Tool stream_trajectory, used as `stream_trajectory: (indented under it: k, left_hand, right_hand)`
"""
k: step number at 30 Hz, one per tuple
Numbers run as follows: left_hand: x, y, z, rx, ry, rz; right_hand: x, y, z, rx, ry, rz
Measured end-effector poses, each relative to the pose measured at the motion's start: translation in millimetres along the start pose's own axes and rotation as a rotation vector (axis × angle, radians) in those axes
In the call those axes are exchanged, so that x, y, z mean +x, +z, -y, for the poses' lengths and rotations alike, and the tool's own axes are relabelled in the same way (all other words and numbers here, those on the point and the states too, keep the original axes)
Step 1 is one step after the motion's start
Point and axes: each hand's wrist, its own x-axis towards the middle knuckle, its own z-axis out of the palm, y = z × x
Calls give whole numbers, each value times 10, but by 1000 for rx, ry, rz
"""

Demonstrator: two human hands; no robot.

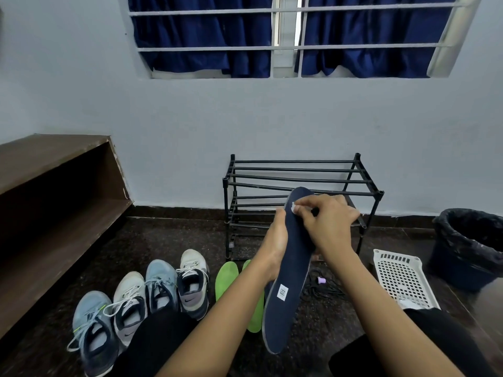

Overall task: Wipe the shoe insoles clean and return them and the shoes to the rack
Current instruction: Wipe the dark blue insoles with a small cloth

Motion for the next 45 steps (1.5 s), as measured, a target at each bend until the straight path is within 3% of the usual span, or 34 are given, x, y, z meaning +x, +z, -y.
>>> stream_trajectory:
  k: [8,17,27,34,37,45]
  left_hand:
    - [93,-172,-41,63,8,-100]
    - [73,-33,16,0,43,-73]
    - [146,-184,-26,90,53,-124]
    - [138,-118,-30,51,92,-129]
    - [187,-116,-6,51,98,-121]
    - [215,-251,-44,39,90,-124]
  right_hand:
    - [-223,27,73,175,-106,158]
    - [43,17,-16,-77,9,-98]
    - [-256,53,146,-140,-161,195]
    - [-31,13,44,-278,-100,18]
    - [6,-5,34,-211,-39,-19]
    - [-342,77,208,-248,-233,210]
